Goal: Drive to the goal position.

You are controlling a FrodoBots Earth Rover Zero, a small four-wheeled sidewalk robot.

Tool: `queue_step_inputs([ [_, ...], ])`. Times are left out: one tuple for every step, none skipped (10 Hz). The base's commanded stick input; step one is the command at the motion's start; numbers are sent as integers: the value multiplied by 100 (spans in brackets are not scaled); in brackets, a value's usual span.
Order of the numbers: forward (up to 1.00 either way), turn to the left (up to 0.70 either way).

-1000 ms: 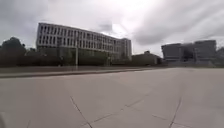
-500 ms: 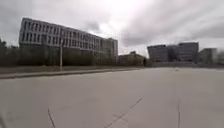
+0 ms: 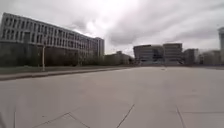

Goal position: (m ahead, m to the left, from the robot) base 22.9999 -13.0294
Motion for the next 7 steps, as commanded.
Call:
queue_step_inputs([
  [100, 0],
  [100, 0],
  [100, 0],
  [100, 0],
  [100, 0],
  [100, 0],
  [100, 0],
])
